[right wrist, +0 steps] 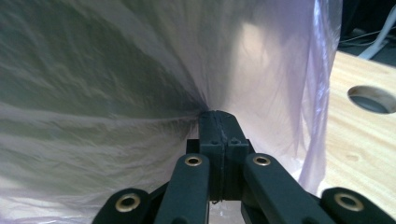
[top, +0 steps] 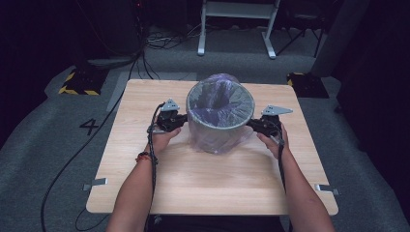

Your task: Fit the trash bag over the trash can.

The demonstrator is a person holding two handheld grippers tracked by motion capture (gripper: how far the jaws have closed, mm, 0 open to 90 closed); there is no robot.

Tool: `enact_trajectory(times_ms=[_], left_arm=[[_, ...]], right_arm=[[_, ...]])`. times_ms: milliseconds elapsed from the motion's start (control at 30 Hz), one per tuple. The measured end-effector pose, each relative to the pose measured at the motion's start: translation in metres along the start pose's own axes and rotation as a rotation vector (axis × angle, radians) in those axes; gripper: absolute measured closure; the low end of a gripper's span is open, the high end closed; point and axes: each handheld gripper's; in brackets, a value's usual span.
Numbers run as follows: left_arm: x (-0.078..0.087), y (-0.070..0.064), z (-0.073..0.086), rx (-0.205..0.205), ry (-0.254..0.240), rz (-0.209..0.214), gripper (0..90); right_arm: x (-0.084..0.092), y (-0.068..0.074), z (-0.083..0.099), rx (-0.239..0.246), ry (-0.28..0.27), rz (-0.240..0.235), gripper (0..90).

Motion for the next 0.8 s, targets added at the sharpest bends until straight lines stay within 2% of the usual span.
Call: enact_trajectory(times_ms=[67, 133, 200, 367, 467, 600, 700, 800], left_arm=[[-0.003, 0.0, 0.003, 0.006, 0.023, 0.004, 90.0], [-0.006, 0.0, 0.005, 0.012, 0.024, 0.006, 90.0], [-0.008, 0.0, 0.007, 0.021, 0.031, 0.007, 90.0], [-0.02, -0.006, 0.017, 0.007, 0.091, 0.015, 90.0], [-0.022, -0.009, 0.022, 0.016, 0.089, 0.034, 90.0], [-0.024, -0.014, 0.025, 0.019, 0.097, 0.044, 90.0], [-0.025, -0.021, 0.025, -0.024, 0.133, 0.058, 90.0], [-0.027, -0.032, 0.027, -0.107, 0.208, 0.056, 90.0]], right_arm=[[-0.001, -0.003, 0.003, -0.014, 0.016, -0.013, 90.0], [-0.004, -0.006, 0.007, -0.022, 0.038, 0.008, 90.0], [-0.007, -0.008, 0.011, -0.045, 0.059, 0.007, 90.0], [-0.017, -0.013, 0.022, -0.082, 0.111, 0.004, 90.0], [-0.022, -0.013, 0.029, -0.078, 0.147, 0.018, 90.0], [-0.022, -0.015, 0.034, -0.105, 0.152, 0.009, 90.0], [-0.021, -0.016, 0.038, -0.11, 0.161, 0.02, 90.0], [-0.02, -0.014, 0.042, -0.095, 0.191, 0.022, 90.0]])
Point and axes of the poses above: each handheld gripper's, and its own axes: x roughly backward along the jaws, z roughly out of its underside, y roughly to its left, and after that the axes turned 14 degrees about -x, right-handed
